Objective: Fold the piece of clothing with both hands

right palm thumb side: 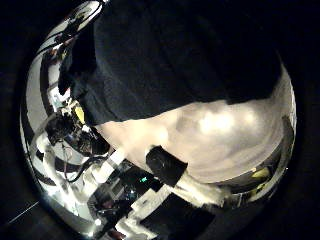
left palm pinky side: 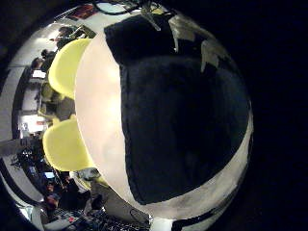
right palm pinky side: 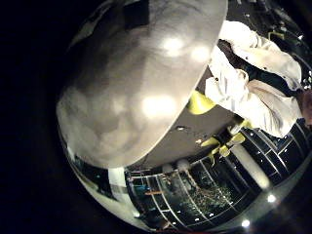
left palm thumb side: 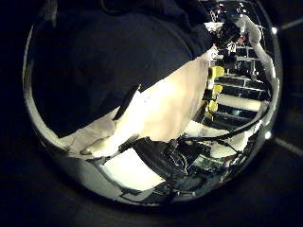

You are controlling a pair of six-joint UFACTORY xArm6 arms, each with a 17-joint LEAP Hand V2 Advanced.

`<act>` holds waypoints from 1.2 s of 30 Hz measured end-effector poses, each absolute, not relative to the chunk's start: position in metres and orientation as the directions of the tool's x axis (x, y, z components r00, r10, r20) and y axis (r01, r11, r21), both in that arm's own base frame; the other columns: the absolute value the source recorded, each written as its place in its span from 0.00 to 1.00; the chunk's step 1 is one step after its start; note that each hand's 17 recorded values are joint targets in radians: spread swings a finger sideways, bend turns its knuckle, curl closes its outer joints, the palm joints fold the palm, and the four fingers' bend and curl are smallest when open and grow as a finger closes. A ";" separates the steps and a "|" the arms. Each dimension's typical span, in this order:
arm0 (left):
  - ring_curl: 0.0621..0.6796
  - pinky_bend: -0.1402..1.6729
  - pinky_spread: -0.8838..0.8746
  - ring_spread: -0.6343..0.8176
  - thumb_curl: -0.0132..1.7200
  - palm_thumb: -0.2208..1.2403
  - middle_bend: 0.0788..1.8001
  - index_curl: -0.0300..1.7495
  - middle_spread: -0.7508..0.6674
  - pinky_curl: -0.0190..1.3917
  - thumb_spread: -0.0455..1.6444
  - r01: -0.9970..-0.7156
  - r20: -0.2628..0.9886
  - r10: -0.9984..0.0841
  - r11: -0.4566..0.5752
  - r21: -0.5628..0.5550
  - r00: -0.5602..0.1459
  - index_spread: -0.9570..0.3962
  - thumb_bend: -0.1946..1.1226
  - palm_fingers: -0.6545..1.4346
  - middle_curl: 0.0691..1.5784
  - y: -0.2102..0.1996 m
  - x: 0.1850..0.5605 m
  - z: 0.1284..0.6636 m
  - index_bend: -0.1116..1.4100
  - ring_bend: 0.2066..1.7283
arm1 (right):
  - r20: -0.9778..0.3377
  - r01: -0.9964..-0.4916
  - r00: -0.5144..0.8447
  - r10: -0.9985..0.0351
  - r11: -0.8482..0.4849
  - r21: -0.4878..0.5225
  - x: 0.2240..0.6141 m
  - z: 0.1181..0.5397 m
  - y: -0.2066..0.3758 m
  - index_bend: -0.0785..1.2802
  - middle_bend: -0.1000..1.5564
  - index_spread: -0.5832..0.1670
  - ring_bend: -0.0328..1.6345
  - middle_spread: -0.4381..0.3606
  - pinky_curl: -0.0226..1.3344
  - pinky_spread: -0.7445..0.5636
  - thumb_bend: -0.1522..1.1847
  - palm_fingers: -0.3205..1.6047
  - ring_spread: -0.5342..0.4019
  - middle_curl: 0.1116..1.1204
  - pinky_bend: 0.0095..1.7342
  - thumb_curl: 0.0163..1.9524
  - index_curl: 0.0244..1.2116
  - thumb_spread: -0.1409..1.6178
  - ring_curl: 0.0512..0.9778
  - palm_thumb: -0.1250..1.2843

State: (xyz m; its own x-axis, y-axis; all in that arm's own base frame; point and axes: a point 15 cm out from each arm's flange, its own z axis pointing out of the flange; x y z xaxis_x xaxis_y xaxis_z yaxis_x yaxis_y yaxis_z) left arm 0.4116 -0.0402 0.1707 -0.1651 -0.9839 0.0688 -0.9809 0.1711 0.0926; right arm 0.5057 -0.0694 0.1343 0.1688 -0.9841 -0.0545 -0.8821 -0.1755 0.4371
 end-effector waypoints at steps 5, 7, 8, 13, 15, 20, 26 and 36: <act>0.41 0.21 0.54 0.41 0.17 0.38 0.08 0.29 0.49 0.43 0.75 -0.981 0.067 -0.984 0.170 0.092 -0.164 0.63 0.14 0.46 0.29 -0.039 0.413 0.173 0.19 0.33 | -0.054 -0.882 0.180 -0.982 -0.185 0.433 0.506 0.137 -0.067 0.34 0.57 0.35 0.71 0.34 0.41 0.36 0.15 0.83 0.34 0.44 0.57 0.19 0.38 0.69 0.42 0.52; 0.40 0.21 0.54 0.41 0.17 0.38 0.08 0.29 0.49 0.43 0.75 -0.981 0.068 -0.984 0.168 0.095 -0.162 0.63 0.14 0.47 0.29 -0.039 0.413 0.173 0.19 0.33 | -0.050 -0.886 0.182 -0.982 -0.186 0.425 0.507 0.143 -0.069 0.45 0.62 0.32 0.72 0.34 0.44 0.36 0.17 0.85 0.34 0.48 0.59 0.20 0.44 0.69 0.45 0.58; 0.40 0.21 0.54 0.41 0.17 0.38 0.08 0.29 0.49 0.42 0.75 -0.981 0.067 -0.984 0.169 0.098 -0.163 0.63 0.14 0.47 0.28 -0.039 0.412 0.172 0.19 0.33 | -0.048 -0.886 0.185 -0.982 -0.188 0.423 0.508 0.145 -0.070 0.50 0.64 0.32 0.73 0.35 0.45 0.36 0.18 0.85 0.34 0.50 0.61 0.21 0.47 0.70 0.46 0.62; 0.39 0.21 0.53 0.40 0.17 0.38 0.08 0.28 0.49 0.42 0.75 -0.980 0.067 -0.984 0.171 0.106 -0.165 0.63 0.14 0.47 0.28 -0.037 0.406 0.169 0.19 0.33 | -0.010 -0.893 0.189 -0.982 -0.176 0.414 0.503 0.164 -0.092 0.68 0.75 0.32 0.80 0.36 0.52 0.38 0.22 0.79 0.34 0.58 0.68 0.25 0.58 0.73 0.53 0.74; 0.39 0.21 0.53 0.40 0.17 0.38 0.08 0.28 0.49 0.41 0.75 -0.979 0.067 -0.984 0.172 0.107 -0.166 0.63 0.14 0.47 0.28 -0.036 0.402 0.170 0.19 0.33 | -0.013 -0.889 0.179 -0.984 -0.168 0.426 0.494 0.171 -0.102 0.71 0.77 0.32 0.81 0.36 0.53 0.38 0.22 0.78 0.34 0.59 0.69 0.25 0.60 0.73 0.55 0.75; 0.38 0.21 0.53 0.40 0.16 0.37 0.08 0.27 0.49 0.40 0.75 -0.979 0.068 -0.984 0.171 0.107 -0.165 0.63 0.14 0.47 0.28 -0.030 0.386 0.176 0.19 0.32 | -0.019 -0.893 0.148 -0.989 -0.142 0.427 0.478 0.183 -0.130 0.76 0.81 0.34 0.84 0.36 0.59 0.40 0.21 0.73 0.34 0.63 0.72 0.27 0.64 0.75 0.60 0.77; 0.37 0.20 0.53 0.40 0.16 0.37 0.08 0.27 0.48 0.40 0.75 -0.978 0.071 -0.984 0.171 0.121 -0.164 0.63 0.14 0.48 0.27 -0.030 0.385 0.168 0.19 0.31 | -0.017 -0.906 0.124 -0.992 -0.120 0.406 0.469 0.199 -0.154 0.78 0.83 0.35 0.86 0.37 0.65 0.41 0.20 0.71 0.34 0.65 0.72 0.29 0.68 0.77 0.64 0.78; 0.35 0.20 0.53 0.40 0.16 0.37 0.08 0.27 0.47 0.38 0.76 -0.969 0.080 -0.983 0.177 0.175 -0.165 0.62 0.14 0.49 0.27 -0.031 0.388 0.142 0.20 0.30 | 0.025 -0.949 0.149 -0.988 -0.136 0.283 0.477 0.268 -0.142 0.79 0.84 0.35 0.85 0.37 0.72 0.41 0.16 0.70 0.34 0.67 0.70 0.32 0.70 0.78 0.68 0.79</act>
State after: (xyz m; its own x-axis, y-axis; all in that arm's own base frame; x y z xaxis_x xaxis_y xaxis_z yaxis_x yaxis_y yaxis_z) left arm 0.3876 -0.0311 0.1419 -0.1654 -0.9830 0.0798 -0.9685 0.1771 0.1750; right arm 0.4768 -0.1424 0.2677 0.1494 -0.9885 0.0250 -0.9494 -0.1364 0.2828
